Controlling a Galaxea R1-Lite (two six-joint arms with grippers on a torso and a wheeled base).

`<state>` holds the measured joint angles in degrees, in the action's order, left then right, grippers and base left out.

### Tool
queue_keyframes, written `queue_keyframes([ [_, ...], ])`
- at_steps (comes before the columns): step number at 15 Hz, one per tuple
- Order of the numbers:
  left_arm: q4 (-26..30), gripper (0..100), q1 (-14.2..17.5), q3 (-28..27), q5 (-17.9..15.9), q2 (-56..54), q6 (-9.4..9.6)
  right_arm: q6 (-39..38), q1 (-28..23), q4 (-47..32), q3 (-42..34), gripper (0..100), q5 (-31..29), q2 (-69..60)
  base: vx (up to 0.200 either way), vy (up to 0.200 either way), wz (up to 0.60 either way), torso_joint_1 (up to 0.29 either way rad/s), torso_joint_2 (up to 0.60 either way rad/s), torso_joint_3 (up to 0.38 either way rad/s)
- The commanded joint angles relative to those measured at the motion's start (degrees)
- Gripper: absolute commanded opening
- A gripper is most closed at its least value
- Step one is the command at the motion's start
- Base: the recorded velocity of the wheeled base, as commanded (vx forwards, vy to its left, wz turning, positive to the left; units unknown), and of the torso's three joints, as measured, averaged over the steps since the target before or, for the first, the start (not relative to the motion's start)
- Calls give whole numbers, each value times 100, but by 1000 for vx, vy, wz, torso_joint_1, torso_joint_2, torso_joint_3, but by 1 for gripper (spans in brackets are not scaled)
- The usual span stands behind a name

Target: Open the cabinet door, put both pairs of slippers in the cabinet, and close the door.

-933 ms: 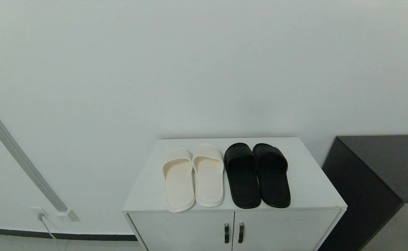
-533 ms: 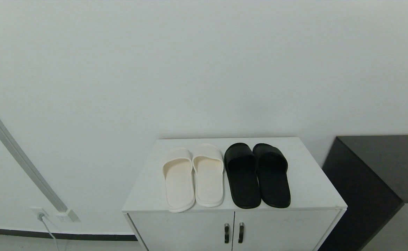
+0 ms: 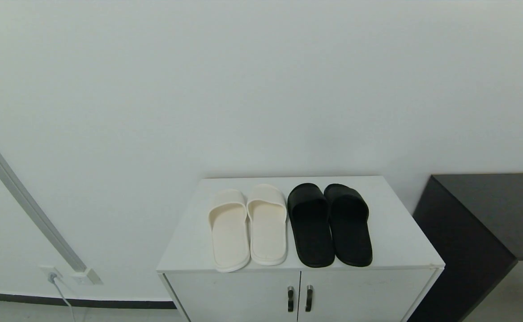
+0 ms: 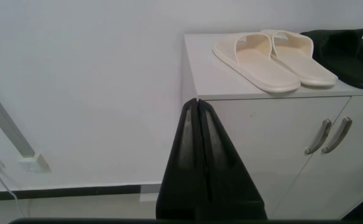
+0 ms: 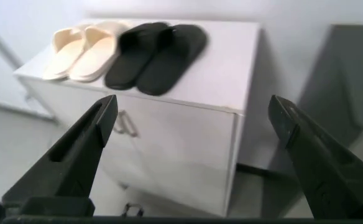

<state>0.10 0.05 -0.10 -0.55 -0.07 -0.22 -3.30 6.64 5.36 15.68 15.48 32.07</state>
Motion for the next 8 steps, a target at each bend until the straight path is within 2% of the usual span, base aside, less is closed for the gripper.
queue_keyframes([
  [1, -1, 0, 4, 1, 2, 7, -4, -118, 944, 571, 375, 100, -19, 1838, 0, 0, 0, 0, 0, 0],
  [2, -1, 0, 4, 1, 2, 7, -4, -285, 1489, 835, 489, 100, -423, 2312, 0, 0, 0, 0, 0, 0],
  [4, -1, 0, 4, 1, 2, 7, -4, -865, 2834, 1591, 568, 100, -1627, 3077, 0, 0, 0, 0, 0, 0],
  [5, -1, 0, 4, 1, -7, 7, -4, -926, 3036, 1731, 577, 100, -1838, 3226, 0, 0, 0, 0, 0, 0],
  [6, -1, 0, 4, 1, -7, 7, -4, -1050, 3546, 2188, 717, 100, -2471, 3885, 0, 0, 0, 0, 0, 0],
  [8, -1, 0, 4, 1, 2, 7, -4, -1085, 3774, 2672, 928, 100, -2867, 4668, 0, 0, 0, 0, 0, 0],
])
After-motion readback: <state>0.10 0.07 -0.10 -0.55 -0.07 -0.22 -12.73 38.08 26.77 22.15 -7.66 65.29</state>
